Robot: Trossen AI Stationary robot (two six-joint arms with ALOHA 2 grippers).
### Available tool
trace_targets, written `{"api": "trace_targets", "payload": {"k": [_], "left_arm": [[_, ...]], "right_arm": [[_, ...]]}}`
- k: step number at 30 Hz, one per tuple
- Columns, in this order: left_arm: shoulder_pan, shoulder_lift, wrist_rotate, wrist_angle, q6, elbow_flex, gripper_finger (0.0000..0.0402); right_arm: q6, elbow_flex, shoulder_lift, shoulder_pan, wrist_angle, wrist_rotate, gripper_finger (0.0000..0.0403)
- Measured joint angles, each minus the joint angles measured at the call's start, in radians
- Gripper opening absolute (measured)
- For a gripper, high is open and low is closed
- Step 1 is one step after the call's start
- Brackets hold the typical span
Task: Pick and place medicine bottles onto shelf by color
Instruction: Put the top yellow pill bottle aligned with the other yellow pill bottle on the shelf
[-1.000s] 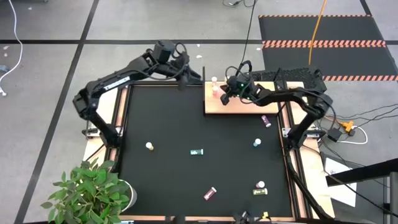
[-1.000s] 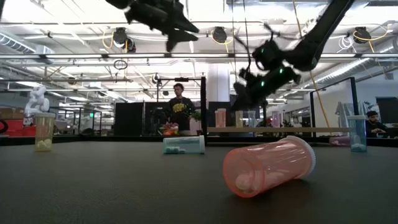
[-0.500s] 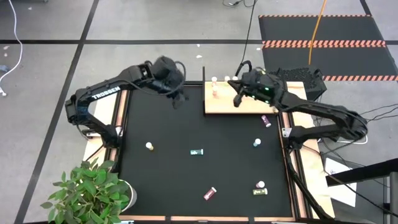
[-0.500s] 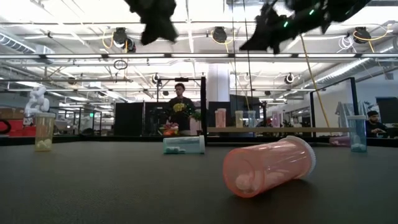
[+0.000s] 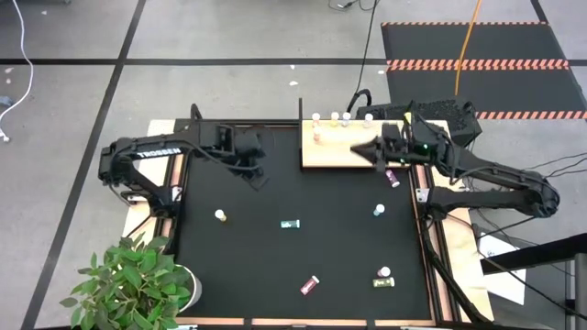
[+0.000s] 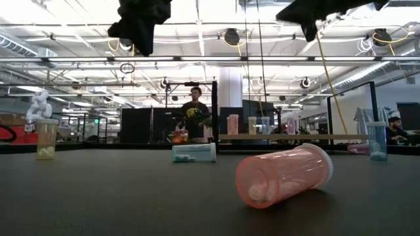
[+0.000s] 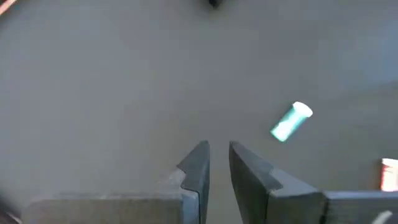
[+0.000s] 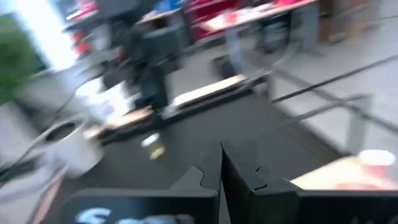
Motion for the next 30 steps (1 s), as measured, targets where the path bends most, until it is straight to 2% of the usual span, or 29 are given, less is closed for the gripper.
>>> {"api": "trace_targets", "payload": {"k": [6,8,11,16,20,22,26,30], "left_arm": [[-0.129,0.000,-0.014,0.005,-0.173,-0.029,0.0060],[-0.186,-0.001,-0.035,0.077,-0.195,-0.063,0.0060],[-0.261,-0.001,-0.053,0.290,-0.183,-0.153,0.0060],[-0.324,-0.001,-0.056,0.754,-0.100,-0.338,0.0061],[-0.326,0.000,-0.044,0.971,-0.134,-0.437,0.0061],[-0.317,0.000,0.017,0.980,-0.170,-0.455,0.0061],[-0.293,0.000,0.180,0.875,-0.243,-0.443,0.0060],[-0.299,-0.009,0.222,0.674,-0.288,-0.421,0.0060]], "right_arm": [[-0.021,0.000,-0.040,0.160,-0.028,0.013,0.0000],[-0.022,0.000,-0.035,0.195,-0.030,0.026,0.0000],[-0.027,0.000,-0.017,0.225,-0.027,0.027,0.0000],[-0.020,0.000,0.008,0.256,-0.023,0.029,0.0000],[-0.003,0.000,0.006,0.285,-0.024,0.030,0.0000],[-0.002,0.000,-0.005,0.300,-0.024,0.029,0.0000],[0.037,0.000,-0.029,0.325,-0.016,0.071,0.0000],[0.062,0.000,-0.062,0.347,-0.017,0.137,0.0000]]}}
